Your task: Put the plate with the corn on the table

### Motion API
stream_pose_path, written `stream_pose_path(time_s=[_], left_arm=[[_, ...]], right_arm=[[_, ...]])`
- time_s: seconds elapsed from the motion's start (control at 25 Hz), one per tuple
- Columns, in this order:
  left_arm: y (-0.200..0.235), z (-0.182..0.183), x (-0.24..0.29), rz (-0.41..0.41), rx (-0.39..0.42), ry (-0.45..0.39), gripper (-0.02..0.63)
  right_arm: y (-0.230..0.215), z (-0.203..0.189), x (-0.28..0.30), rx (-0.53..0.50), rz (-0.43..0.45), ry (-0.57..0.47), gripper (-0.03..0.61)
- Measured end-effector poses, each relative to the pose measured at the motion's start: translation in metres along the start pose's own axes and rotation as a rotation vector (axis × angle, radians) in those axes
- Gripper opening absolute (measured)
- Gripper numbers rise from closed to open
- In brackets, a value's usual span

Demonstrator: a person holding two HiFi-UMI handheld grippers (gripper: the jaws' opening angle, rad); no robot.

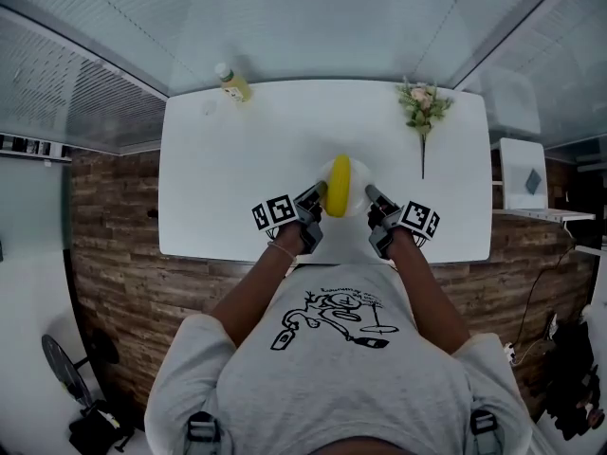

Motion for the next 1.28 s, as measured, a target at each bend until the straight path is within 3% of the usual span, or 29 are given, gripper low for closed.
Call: stream_pose_path(time_s=[0.52,1.28], left_arm=[[0.050,-0.007,0.009,0.054,-0.002,0.026,0.029],[0.087,-0.010,0.020,0.163,0.040,0.083,0.038]], right_arm=[[-0.040,-0.005,0.032,0.019,-0.055,0.043,0.029],[-0.072,-0.006,0.060,0.016,-0.173,0.077,0.038]])
Point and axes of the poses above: the fingertips, and each gripper's own axes: x forward along the fingers, y to its left, z out of its top, the point moved 3 cm from there along -x, backward along the fingers, and after that the axes turned 12 degrees about -z, right-handed, at the moved point
